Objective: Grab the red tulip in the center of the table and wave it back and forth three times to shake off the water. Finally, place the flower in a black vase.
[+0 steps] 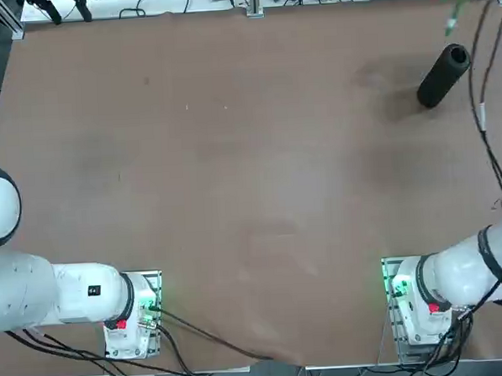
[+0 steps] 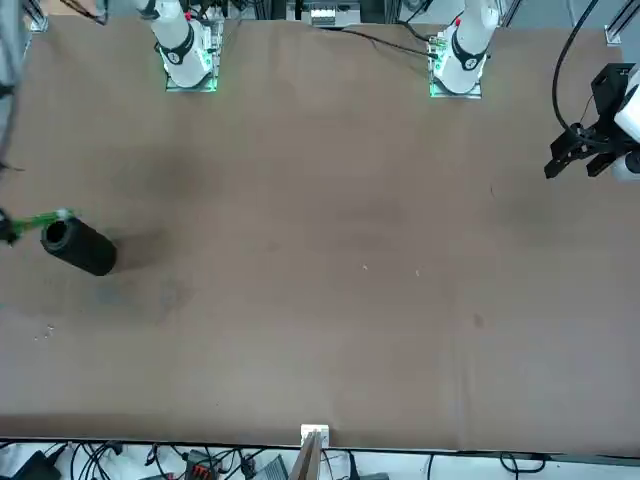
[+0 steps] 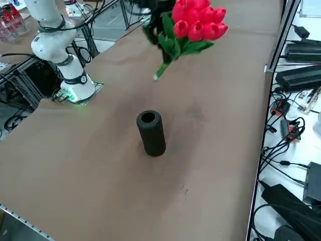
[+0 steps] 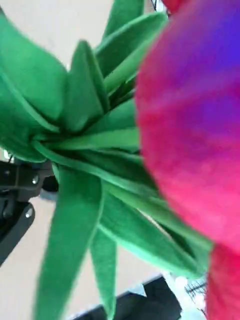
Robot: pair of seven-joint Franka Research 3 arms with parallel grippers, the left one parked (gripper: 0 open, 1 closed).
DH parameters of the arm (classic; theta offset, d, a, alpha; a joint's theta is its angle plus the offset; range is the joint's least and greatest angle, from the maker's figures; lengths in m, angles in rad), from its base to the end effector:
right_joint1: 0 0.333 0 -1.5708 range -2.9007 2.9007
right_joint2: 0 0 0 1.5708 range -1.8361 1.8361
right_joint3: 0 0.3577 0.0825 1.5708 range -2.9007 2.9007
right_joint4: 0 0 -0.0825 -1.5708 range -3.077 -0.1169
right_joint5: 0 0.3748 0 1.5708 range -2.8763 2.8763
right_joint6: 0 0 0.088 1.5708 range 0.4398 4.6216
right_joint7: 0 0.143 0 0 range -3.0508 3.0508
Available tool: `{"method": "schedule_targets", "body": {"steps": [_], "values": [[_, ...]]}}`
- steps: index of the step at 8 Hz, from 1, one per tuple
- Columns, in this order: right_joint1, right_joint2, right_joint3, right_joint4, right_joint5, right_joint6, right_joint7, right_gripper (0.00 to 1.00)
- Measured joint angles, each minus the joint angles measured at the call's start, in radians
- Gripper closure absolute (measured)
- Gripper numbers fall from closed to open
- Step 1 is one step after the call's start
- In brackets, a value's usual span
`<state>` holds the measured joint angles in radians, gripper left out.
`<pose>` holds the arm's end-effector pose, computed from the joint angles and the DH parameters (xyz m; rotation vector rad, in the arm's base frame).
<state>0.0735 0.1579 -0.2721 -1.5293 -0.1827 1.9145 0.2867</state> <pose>0.6226 -0.1312 0.5981 2.8422 -0.6289 0.3544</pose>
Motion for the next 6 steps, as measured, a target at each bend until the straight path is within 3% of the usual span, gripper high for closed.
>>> {"method": "schedule_targets", "body": {"steps": [2, 3, 4, 6], "values": [[-0.018, -0.001, 0.02, 0.001, 0.008, -0.016, -0.053, 0.86], [0.028, -0.005, 0.067, 0.001, 0.008, -0.06, 0.008, 0.86], [0.113, -0.006, 0.113, 0.001, 0.001, -0.097, 0.15, 0.86], [0.329, -0.005, 0.148, 0.0, -0.024, -0.133, 0.484, 0.86]]}}
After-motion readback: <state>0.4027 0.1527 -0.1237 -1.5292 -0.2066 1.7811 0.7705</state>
